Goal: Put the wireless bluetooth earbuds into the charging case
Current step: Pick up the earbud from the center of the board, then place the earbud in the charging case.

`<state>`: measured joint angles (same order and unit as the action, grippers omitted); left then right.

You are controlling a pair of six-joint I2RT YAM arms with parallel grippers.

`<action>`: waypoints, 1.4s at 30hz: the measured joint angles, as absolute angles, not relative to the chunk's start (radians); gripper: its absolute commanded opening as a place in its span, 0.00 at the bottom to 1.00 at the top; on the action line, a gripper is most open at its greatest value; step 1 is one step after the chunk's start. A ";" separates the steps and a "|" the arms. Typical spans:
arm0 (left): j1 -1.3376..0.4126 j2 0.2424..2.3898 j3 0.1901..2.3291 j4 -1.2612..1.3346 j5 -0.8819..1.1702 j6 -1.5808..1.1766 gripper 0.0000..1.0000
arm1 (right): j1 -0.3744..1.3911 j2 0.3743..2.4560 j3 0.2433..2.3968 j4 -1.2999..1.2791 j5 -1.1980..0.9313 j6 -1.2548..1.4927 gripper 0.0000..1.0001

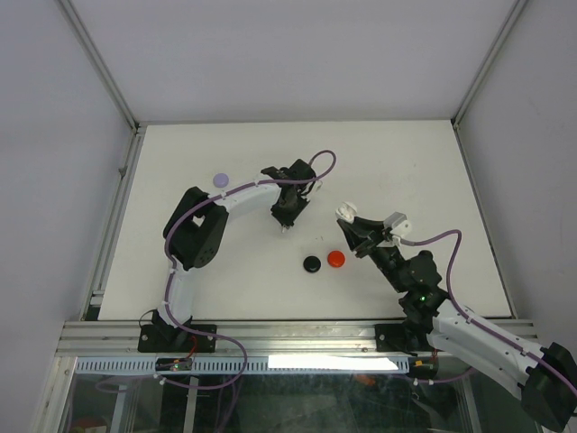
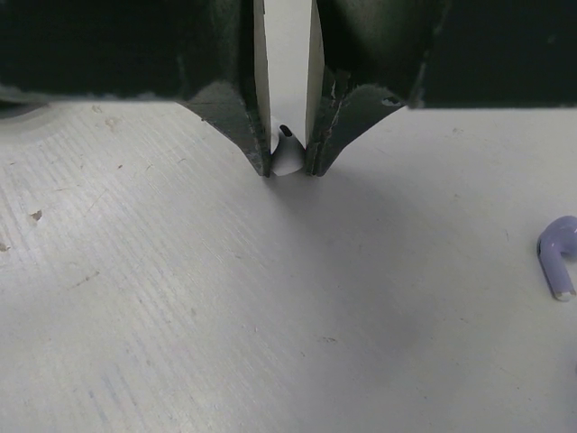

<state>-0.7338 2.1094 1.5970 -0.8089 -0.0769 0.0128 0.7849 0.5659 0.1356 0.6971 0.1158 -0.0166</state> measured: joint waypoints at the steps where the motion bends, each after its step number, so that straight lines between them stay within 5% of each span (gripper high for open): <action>1: -0.734 2.109 1.597 -0.810 -0.078 0.011 0.14 | 0.785 0.570 0.136 0.696 0.115 -0.017 0.00; 12: -0.734 2.048 1.585 -0.812 -0.137 -0.034 0.12 | 0.785 0.646 0.136 0.700 0.088 -0.033 0.00; 42: -0.947 1.416 1.291 -0.343 -0.313 -0.127 0.14 | 0.785 0.959 0.142 1.089 0.043 -0.088 0.00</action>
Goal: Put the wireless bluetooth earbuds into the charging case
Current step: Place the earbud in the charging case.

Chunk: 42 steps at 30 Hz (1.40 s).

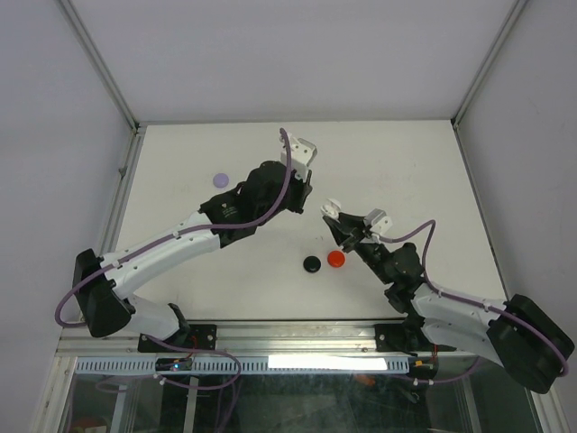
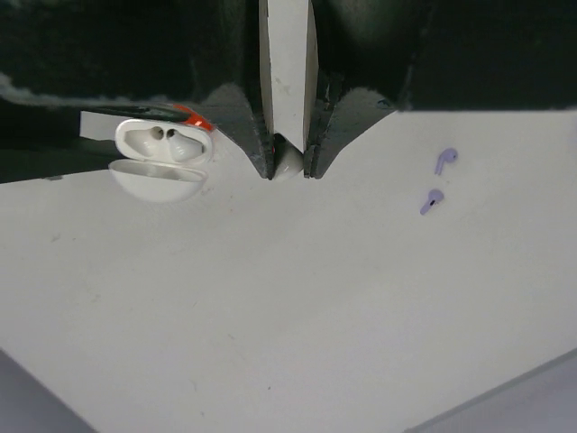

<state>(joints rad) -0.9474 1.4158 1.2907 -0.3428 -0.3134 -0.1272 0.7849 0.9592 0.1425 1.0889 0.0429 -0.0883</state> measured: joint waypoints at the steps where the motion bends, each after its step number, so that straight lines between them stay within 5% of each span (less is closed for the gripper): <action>1: -0.958 1.404 1.287 -0.325 -0.313 -0.127 0.14 | 0.785 0.966 0.142 1.102 0.041 -0.089 0.00; 42: -1.146 1.389 1.162 -0.036 -0.415 0.034 0.14 | 0.785 0.975 0.172 1.148 0.013 -0.076 0.00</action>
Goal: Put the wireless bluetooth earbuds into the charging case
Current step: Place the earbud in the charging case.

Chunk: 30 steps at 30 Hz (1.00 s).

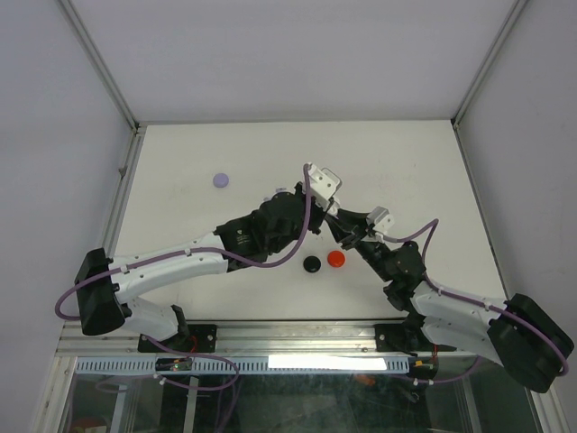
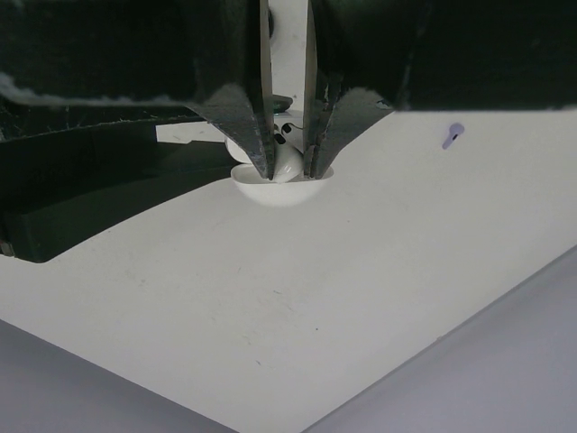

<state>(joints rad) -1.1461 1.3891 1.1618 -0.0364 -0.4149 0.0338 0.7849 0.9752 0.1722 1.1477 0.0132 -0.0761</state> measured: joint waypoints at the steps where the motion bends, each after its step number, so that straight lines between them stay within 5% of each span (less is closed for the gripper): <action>1: -1.148 1.389 1.162 -0.036 -0.419 0.040 0.14 | 0.785 0.975 0.172 1.148 0.013 -0.076 0.00; 15: -1.179 1.396 1.153 -0.029 -0.449 0.111 0.21 | 0.785 0.962 0.172 1.142 0.011 -0.072 0.00; 30: -1.192 1.410 1.159 -0.038 -0.464 0.089 0.60 | 0.785 0.953 0.173 1.110 0.007 -0.069 0.00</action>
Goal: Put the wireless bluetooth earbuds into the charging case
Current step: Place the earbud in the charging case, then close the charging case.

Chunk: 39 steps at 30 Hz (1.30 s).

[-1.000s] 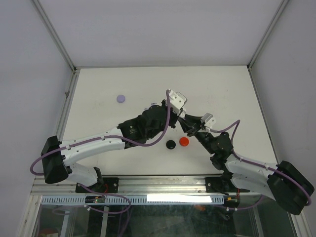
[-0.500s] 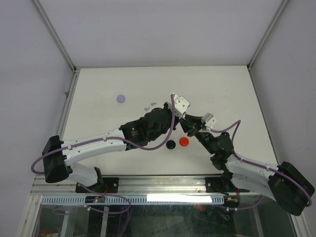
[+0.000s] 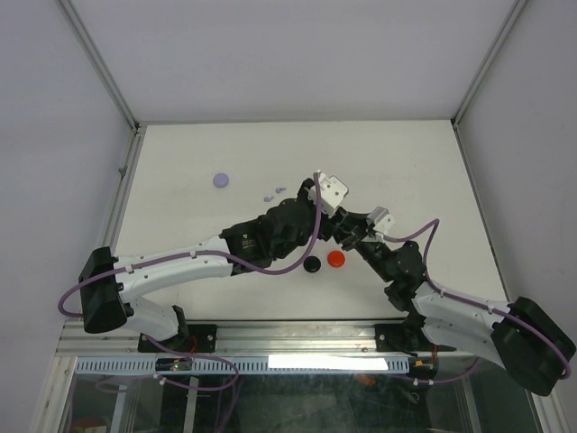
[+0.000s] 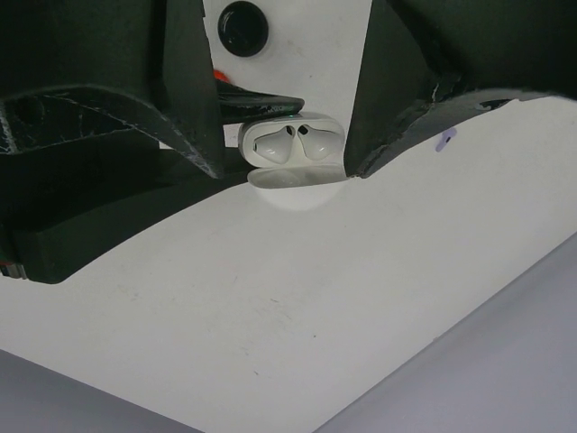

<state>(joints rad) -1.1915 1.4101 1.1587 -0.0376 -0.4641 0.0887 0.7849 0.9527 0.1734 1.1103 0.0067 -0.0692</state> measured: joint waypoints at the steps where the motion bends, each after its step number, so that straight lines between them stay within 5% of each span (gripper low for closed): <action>1: -1.192 1.410 1.161 -0.038 -0.467 0.085 0.63 | 0.785 0.950 0.173 1.108 0.007 -0.070 0.00; 7: -1.191 1.386 1.172 -0.063 -0.471 0.064 0.81 | 0.785 0.928 0.173 1.102 0.010 -0.070 0.00; 19: -1.054 1.230 1.153 -0.098 -0.298 -0.012 0.99 | 0.785 0.881 0.174 1.071 0.007 -0.070 0.00; 39: -0.699 1.234 1.078 -0.065 0.523 -0.310 0.99 | 0.785 0.872 0.259 0.971 -0.219 -0.015 0.00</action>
